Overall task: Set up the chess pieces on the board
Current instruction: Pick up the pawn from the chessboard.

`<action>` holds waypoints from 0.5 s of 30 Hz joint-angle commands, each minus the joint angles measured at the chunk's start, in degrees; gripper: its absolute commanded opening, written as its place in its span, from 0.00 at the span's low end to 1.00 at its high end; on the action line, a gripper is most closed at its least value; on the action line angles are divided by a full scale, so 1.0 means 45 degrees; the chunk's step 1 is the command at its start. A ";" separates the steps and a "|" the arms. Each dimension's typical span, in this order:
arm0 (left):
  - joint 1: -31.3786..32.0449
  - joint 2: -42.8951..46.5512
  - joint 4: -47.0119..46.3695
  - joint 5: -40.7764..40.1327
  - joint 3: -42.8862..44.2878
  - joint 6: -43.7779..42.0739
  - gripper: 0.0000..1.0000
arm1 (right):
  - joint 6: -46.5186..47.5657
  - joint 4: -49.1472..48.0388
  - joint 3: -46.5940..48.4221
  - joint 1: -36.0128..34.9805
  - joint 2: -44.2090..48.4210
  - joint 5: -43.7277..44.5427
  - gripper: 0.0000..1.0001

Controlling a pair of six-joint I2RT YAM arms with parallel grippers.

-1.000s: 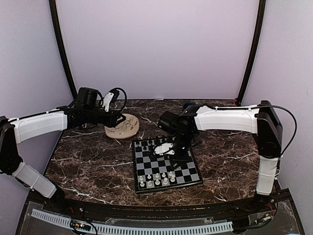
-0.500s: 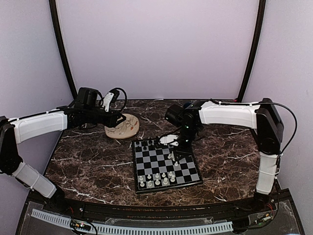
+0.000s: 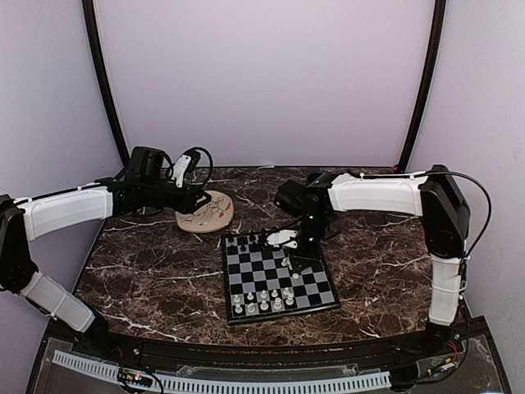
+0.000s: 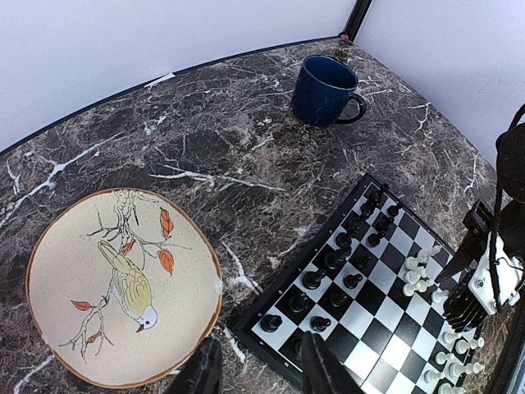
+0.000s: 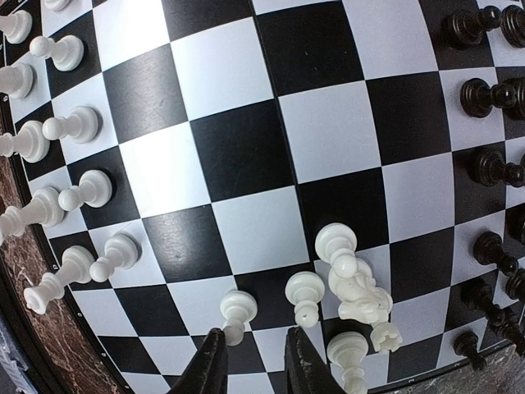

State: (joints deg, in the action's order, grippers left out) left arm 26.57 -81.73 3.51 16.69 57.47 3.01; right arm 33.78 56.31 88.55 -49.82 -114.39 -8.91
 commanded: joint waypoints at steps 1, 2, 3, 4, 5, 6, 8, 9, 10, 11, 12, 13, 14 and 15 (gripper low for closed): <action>0.0029 0.0063 0.0154 0.0100 0.0100 -0.0160 0.35 | -0.0087 -0.0189 0.0048 -0.0037 -0.0312 0.0146 0.26; 0.0028 0.0058 0.0148 0.0100 0.0099 -0.0160 0.35 | -0.0090 -0.0190 0.0048 -0.0041 -0.0336 0.0144 0.26; 0.0026 0.0058 0.0147 0.0100 0.0112 -0.0160 0.35 | -0.0095 -0.0173 0.0063 -0.0041 -0.0363 0.0119 0.26; 0.0028 0.0058 0.0142 0.0100 0.0105 -0.0160 0.35 | -0.0069 -0.0159 0.0067 -0.0044 -0.0362 0.0079 0.26; 0.0018 0.0058 0.0149 0.0100 0.0100 -0.0160 0.35 | -0.0063 -0.0125 0.0094 -0.0042 -0.0362 0.0025 0.26; 0.0032 0.0058 0.0152 0.0100 0.0099 -0.0160 0.35 | -0.0058 -0.0099 0.0105 -0.0042 -0.0367 -0.0023 0.26; 0.0017 0.0043 0.0158 0.0108 0.0100 -0.0160 0.35 | -0.0018 -0.0023 0.0126 -0.0060 -0.0326 -0.0167 0.26; 0.0017 0.0039 0.0151 0.0119 0.0099 -0.0145 0.35 | 0.0004 0.0002 0.0099 -0.0061 -0.0323 -0.0218 0.26; 0.0015 0.0038 0.0157 0.0137 0.0114 -0.0141 0.35 | 0.0029 0.0010 0.0074 -0.0078 -0.0323 -0.0241 0.26; 0.0024 0.0023 0.0150 0.0149 0.0121 -0.0141 0.35 | 0.0030 0.0028 0.0027 -0.0095 -0.0340 -0.0242 0.26; 0.0028 0.0019 0.0147 0.0158 0.0124 -0.0141 0.35 | 0.0047 0.0015 -0.0013 -0.0117 -0.0354 -0.0247 0.26; 0.0016 0.0019 0.0151 0.0159 0.0120 -0.0141 0.35 | 0.0034 0.0009 -0.0045 -0.0146 -0.0361 -0.0262 0.26; 0.0014 0.0019 0.0155 0.0156 0.0121 -0.0141 0.35 | 0.0025 -0.0021 -0.0066 -0.0157 -0.0388 -0.0293 0.25; 0.0017 0.0019 0.0158 0.0158 0.0119 -0.0141 0.35 | 0.0019 -0.0013 -0.0069 -0.0188 -0.0402 -0.0314 0.25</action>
State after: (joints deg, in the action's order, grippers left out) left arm 26.57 -81.76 3.51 16.75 57.47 2.98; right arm 33.82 56.16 88.55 -50.00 -115.31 -9.21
